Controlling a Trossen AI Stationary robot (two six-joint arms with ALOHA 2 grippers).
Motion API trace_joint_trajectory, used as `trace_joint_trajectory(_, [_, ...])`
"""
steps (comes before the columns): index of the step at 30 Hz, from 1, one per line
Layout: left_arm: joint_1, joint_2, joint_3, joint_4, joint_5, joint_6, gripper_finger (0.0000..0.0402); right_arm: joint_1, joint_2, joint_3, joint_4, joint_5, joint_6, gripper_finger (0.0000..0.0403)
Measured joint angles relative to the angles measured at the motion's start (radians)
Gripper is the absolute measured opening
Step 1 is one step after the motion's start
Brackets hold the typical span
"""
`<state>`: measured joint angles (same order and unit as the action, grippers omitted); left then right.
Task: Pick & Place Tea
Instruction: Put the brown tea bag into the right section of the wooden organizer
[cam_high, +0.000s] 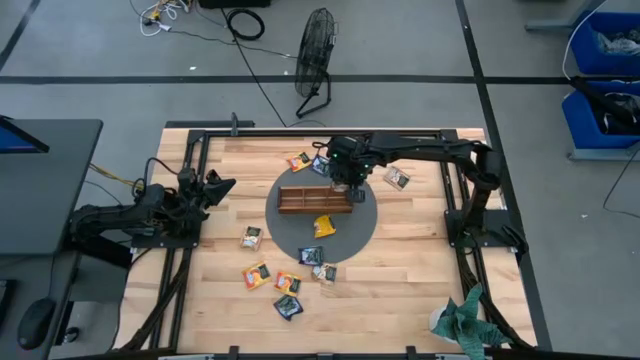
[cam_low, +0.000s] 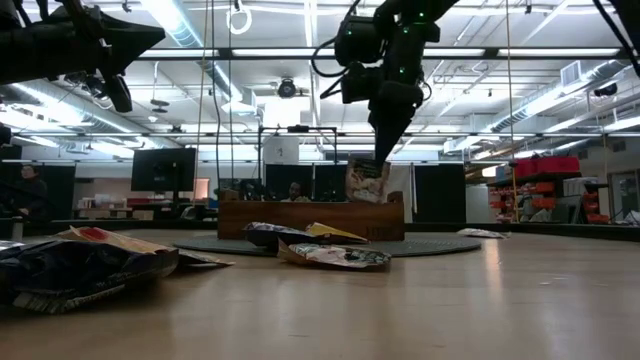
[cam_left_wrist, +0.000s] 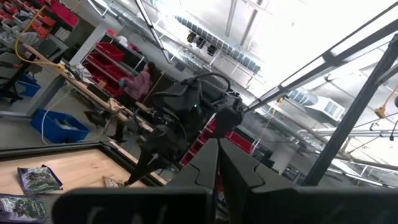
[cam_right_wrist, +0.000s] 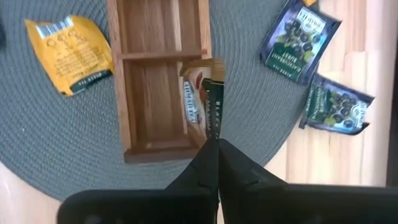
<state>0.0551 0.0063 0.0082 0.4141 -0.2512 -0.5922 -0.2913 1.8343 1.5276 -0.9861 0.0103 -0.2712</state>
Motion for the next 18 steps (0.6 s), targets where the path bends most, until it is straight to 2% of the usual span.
trace_joint_trajectory(18, [0.000,0.000,0.000,-0.001,0.000,0.000,0.0018,0.010,0.062,-0.001,0.042,-0.001,0.004,0.0000])
